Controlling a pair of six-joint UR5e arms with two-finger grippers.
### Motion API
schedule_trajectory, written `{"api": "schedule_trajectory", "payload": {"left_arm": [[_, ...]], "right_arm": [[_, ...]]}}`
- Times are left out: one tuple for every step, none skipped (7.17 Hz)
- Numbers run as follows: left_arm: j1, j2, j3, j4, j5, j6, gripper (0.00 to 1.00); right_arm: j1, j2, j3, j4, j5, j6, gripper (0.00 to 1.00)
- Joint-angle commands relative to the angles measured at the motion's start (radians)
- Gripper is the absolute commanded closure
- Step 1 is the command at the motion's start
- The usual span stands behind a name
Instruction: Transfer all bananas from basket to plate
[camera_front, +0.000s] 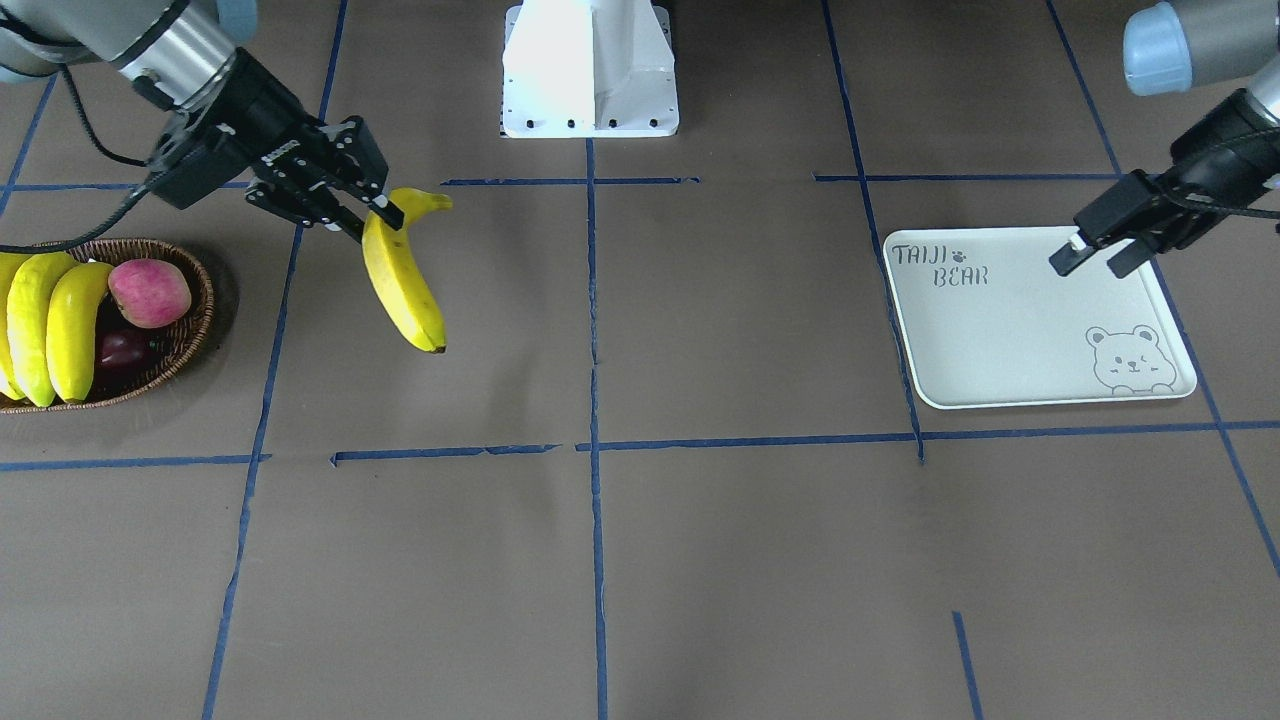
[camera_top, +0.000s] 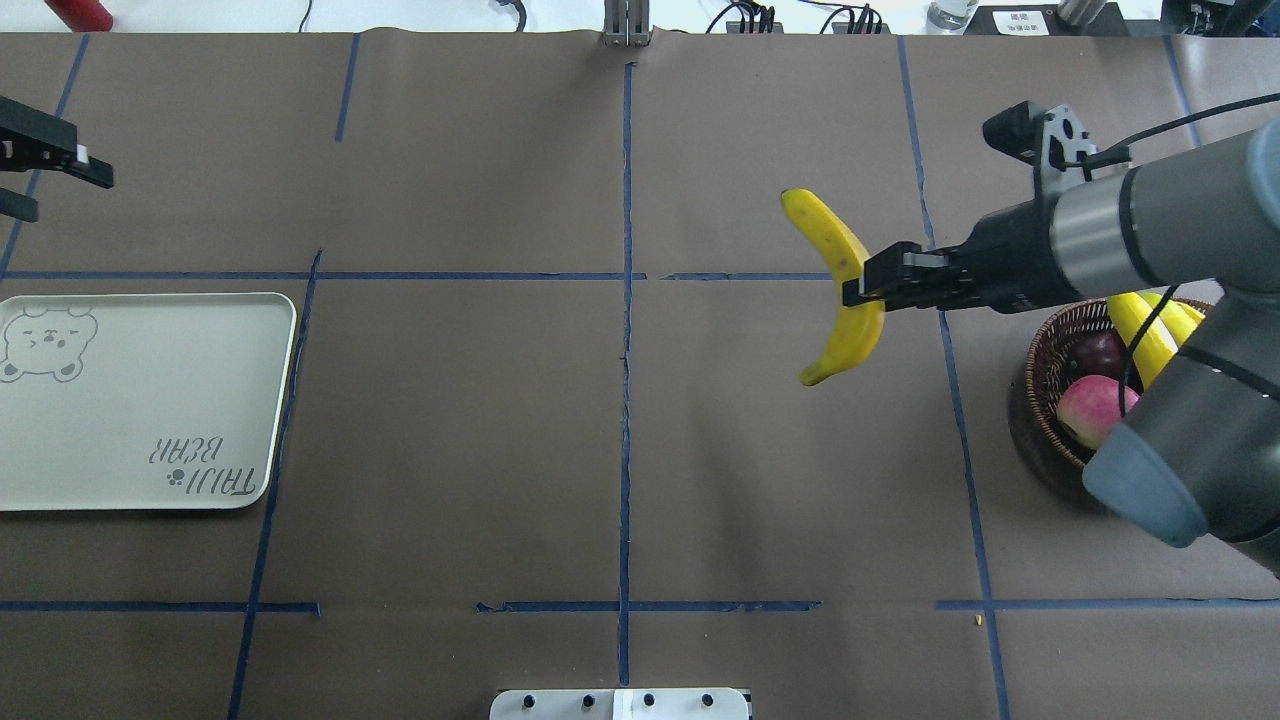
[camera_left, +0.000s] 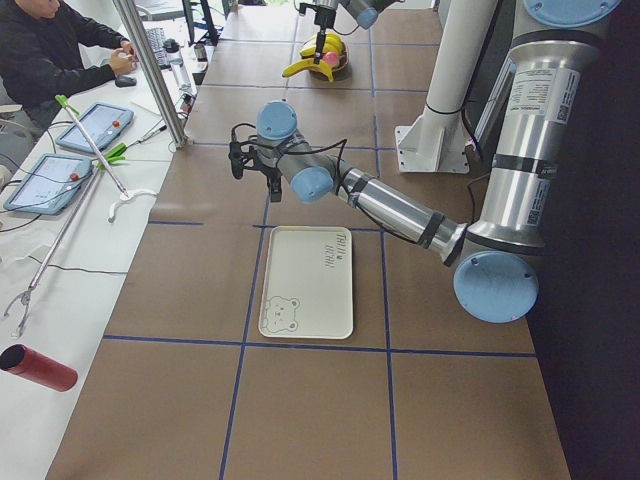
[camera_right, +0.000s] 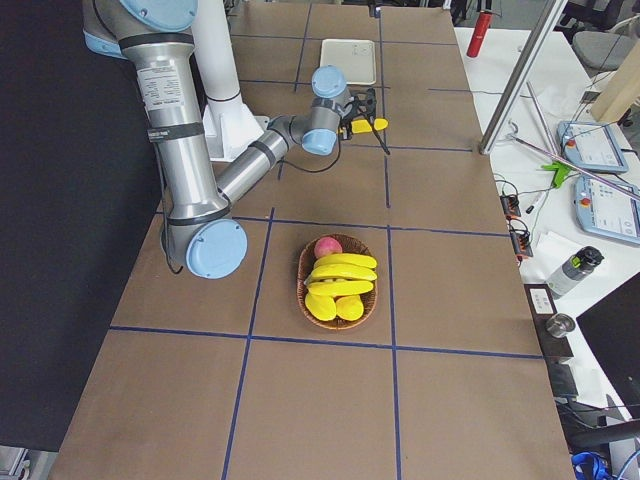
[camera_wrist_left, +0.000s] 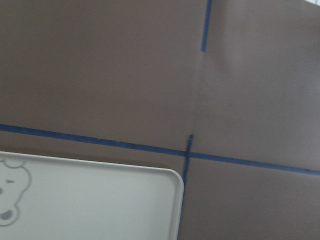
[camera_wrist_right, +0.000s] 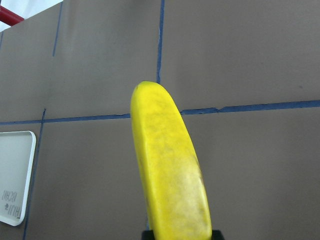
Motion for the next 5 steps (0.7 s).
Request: {"api": "schedule_trajectory", "payload": {"left_arm": [[0.160,-0.161,0.012,-0.174,0.002,-0.441,0.04],[0.244,-0.247,0.023,-0.168,0.023,-0.530,0.04],[0.316,-0.292,0.023,-0.166,0.100,-0.580,0.04],[0.376,-0.327,0.027,-0.160,0.173,-0.593,0.04],[0.422,-0.335,0.035,-0.160,0.230,-0.593,0.04]], "right_arm": [[-0.154,0.056,0.004,-0.001,-0.200,0.049,0.99],[-0.208,0.080,0.004,-0.003,-0.250,0.049,0.99],[-0.254,0.093,0.004,-0.003,-0.279,0.049,1.00],[-0.281,0.101,0.006,-0.003,-0.324,0.049,1.00],[-0.290,0.122,0.006,-0.003,-0.336,0.049,1.00]]}}
